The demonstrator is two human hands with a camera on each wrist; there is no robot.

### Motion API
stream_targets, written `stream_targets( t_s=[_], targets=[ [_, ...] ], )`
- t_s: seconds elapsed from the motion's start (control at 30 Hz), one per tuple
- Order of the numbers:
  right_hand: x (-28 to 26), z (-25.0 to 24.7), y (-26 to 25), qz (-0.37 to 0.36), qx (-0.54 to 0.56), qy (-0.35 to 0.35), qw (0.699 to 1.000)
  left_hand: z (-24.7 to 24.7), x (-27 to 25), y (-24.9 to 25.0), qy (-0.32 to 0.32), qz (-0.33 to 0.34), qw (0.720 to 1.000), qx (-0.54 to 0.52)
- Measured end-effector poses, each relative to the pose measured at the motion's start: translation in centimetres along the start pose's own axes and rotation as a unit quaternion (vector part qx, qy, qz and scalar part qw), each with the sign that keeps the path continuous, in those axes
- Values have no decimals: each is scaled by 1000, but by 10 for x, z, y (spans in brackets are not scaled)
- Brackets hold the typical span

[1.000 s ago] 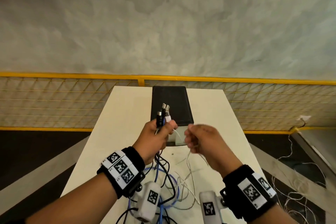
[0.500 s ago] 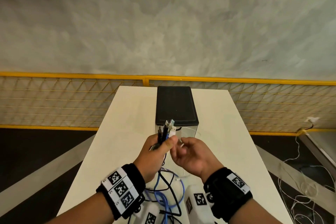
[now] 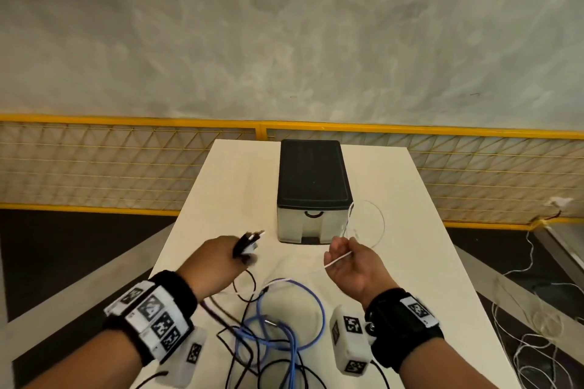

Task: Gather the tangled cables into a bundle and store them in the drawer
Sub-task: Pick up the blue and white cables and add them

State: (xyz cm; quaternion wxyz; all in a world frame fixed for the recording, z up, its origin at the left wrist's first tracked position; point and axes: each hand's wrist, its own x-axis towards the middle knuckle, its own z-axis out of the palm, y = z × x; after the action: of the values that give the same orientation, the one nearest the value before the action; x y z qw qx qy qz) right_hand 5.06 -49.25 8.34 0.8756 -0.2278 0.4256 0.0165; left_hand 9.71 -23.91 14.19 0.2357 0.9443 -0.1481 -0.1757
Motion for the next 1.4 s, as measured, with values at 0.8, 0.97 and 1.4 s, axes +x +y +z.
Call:
stream_targets(
  t_s=[0.8, 0.97, 1.4],
  targets=[
    [-3, -5, -26, -20, -54, -48, 997, 58, -6, -23, -308, 137, 939, -65],
    [0, -4, -9, -10, -96, -64, 993, 40, 6, 6, -18, 3, 888, -460],
    [-31, 9, 25, 52, -206, -120, 970, 88, 19, 61, -22, 131, 958, -255]
  ],
)
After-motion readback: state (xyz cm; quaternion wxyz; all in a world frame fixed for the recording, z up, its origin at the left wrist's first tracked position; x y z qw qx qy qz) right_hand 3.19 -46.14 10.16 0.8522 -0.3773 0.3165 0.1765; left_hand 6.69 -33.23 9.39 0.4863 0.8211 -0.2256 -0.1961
